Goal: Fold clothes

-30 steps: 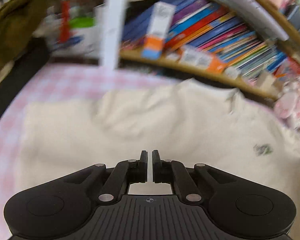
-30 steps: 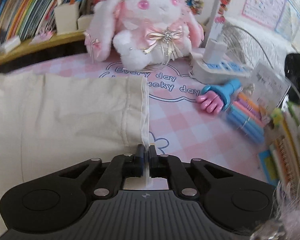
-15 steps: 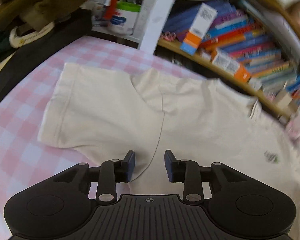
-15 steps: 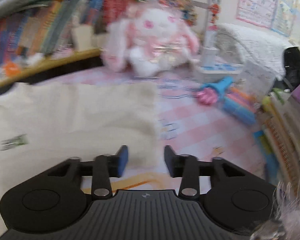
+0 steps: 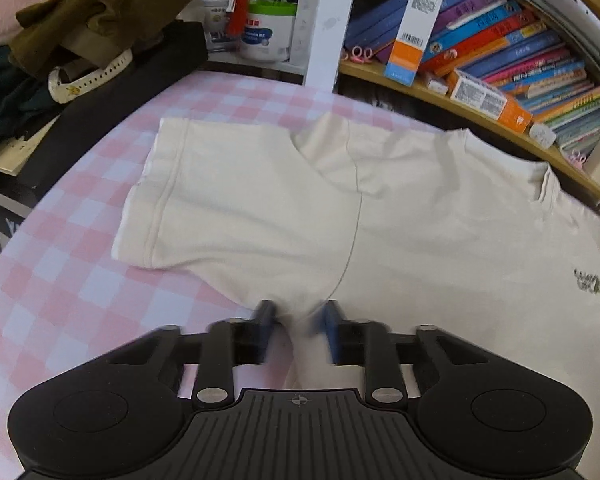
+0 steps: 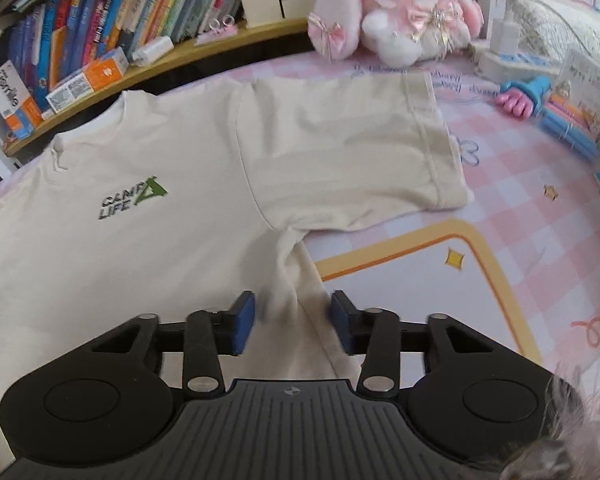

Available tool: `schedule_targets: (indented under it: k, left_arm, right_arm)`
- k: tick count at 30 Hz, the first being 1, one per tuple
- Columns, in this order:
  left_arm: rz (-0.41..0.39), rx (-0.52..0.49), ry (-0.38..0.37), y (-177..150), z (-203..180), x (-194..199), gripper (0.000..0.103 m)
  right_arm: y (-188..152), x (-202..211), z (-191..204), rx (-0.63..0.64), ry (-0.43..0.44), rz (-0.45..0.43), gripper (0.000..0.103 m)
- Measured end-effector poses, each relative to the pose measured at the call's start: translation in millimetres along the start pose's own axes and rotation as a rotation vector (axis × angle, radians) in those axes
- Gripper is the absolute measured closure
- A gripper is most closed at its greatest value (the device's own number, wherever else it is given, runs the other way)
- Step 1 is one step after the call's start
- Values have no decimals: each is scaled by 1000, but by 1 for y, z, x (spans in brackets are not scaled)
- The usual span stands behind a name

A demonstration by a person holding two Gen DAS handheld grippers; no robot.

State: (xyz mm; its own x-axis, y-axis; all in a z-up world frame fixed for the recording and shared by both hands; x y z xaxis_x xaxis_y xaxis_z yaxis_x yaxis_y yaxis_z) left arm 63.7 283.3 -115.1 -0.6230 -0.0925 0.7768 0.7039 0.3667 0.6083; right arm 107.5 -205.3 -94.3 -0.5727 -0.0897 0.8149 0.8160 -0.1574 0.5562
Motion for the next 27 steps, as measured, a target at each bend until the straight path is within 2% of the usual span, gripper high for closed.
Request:
schedule_targets:
  k: [1, 4, 10, 23, 27]
  left_arm:
    - [-5, 0, -5, 1, 0, -2, 94]
    - [-16, -6, -14, 4, 1, -5, 94]
    - [-24, 15, -19, 16, 8, -15, 94]
    - [-23, -12, -29, 37, 13, -31, 94]
    - [-9, -38, -44, 35, 14, -28, 88]
  right_arm:
    - [1, -1, 0, -4, -2, -3, 91]
    - [3, -5, 0, -29, 5, -1, 97]
    - [6, -10, 14, -21, 6, -13, 97]
    - [25, -28, 33, 19, -7, -37, 98]
    - [23, -27, 34, 26, -16, -39, 97]
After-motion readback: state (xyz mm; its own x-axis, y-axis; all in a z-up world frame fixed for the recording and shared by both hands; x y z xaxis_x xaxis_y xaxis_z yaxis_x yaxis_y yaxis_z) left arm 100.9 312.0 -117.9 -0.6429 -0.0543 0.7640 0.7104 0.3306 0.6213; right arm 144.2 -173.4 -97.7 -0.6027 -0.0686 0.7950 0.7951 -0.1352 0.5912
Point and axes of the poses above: each gripper's, at about its wrist camera, not at the fingertips, and x roughly against the way its jaws point, z to its left, y to its top, the point moved 5 cm from there along -x, roughly the way its jaws point
